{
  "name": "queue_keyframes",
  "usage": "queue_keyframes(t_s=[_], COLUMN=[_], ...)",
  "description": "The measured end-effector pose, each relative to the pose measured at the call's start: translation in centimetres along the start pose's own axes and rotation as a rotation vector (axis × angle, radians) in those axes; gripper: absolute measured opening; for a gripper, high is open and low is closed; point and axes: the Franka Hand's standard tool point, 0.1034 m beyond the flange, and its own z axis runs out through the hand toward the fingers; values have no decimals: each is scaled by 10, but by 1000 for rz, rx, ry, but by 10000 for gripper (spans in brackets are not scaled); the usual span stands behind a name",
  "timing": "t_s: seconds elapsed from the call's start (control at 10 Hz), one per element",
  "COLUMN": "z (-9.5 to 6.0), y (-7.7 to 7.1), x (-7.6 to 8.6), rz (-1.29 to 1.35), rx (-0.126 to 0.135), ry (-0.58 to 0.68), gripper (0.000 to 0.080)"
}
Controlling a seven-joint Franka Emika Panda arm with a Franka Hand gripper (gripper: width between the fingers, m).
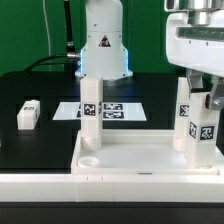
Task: Assemble desk
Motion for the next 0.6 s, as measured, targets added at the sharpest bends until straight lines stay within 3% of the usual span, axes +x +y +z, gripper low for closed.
queue_keyframes(t_s=[0.1,0.2,0.6], z=[0,0,1], y=[0,0,-1], x=[0,-1,-1], rz=[-42,-82,-431], rx=[0,-3,-1], ry=[0,-1,7], gripper=[541,624,647])
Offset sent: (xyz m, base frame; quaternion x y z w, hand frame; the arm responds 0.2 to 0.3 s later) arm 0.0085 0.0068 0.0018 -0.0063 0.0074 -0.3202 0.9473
